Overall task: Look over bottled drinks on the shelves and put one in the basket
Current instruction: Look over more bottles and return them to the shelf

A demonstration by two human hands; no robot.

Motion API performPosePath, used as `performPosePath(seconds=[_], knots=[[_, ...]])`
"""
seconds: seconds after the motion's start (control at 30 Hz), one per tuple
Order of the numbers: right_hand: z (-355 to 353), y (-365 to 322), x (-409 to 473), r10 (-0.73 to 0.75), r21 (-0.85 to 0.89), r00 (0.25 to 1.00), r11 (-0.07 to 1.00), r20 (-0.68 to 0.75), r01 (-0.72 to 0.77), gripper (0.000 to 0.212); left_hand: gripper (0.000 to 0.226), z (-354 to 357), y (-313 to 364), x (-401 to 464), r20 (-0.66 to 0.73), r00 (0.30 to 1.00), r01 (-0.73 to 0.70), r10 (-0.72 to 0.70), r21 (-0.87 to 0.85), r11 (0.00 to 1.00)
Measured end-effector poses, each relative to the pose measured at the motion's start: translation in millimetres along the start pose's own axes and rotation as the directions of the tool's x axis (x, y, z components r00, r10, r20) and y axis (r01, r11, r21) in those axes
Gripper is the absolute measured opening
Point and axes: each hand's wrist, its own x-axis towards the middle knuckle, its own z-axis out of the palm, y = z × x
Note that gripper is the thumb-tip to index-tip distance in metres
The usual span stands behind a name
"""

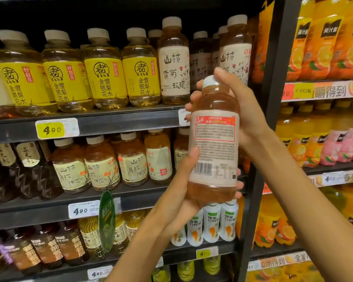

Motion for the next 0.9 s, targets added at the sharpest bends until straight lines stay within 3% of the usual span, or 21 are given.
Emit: performPosePath(seconds=[0.13,0.23,0.3,0.37,0.47,0.57,0.63,0.73,0.83,0.9], knots=[[-2,-9,-2,-0.129,-0.259,0.981,0.962,-0.142,0.089,0.027,0.035,-1,5,1,-0.144,0.98,-0.1,0.137,0.24,0.966],[0,-12,-3,-0.171,-0.373,0.968,0.923,-0.183,0.093,0.03,0.039,6,2,1,-0.178,0.966,-0.104,0.186,0.389,0.915],[1,-15,-4,-0.14,-0.363,0.977,0.929,-0.162,0.073,0.03,0.043,8,-1,0,-0.162,0.965,-0.143,0.204,0.326,0.934],[0,-18,-5,-0.073,-0.247,0.99,0.968,-0.119,0.041,0.036,0.045,11,3,-1,-0.119,0.976,-0.159,0.18,0.166,0.973],[1,-14,-8,0.007,0.016,0.998,1.0,-0.056,-0.006,0.043,0.071,17,7,-1,0.004,0.998,-0.064,0.065,-0.113,0.992],[6,-2,-10,0.025,0.123,0.999,0.992,-0.035,-0.02,0.036,0.074,15,-5,-2,0.064,0.998,-0.009,0.022,-0.199,0.98],[7,1,-12,0.009,0.089,0.998,0.996,-0.068,-0.003,0.032,0.073,11,-12,-5,0.056,0.998,0.001,0.011,-0.202,0.979],[5,1,-14,-0.004,0.013,0.994,1.0,-0.112,0.006,0.03,0.067,1,-12,-9,-0.045,0.998,-0.041,0.039,-0.056,0.998],[4,1,-15,-0.068,-0.175,0.984,0.984,-0.162,0.039,0.023,0.064,0,-6,-8,-0.098,0.994,-0.043,0.047,0.038,0.998],[3,2,-15,-0.081,-0.292,0.975,0.956,-0.208,0.017,0.022,0.069,4,-7,-6,-0.145,0.988,-0.053,0.053,0.004,0.999]])
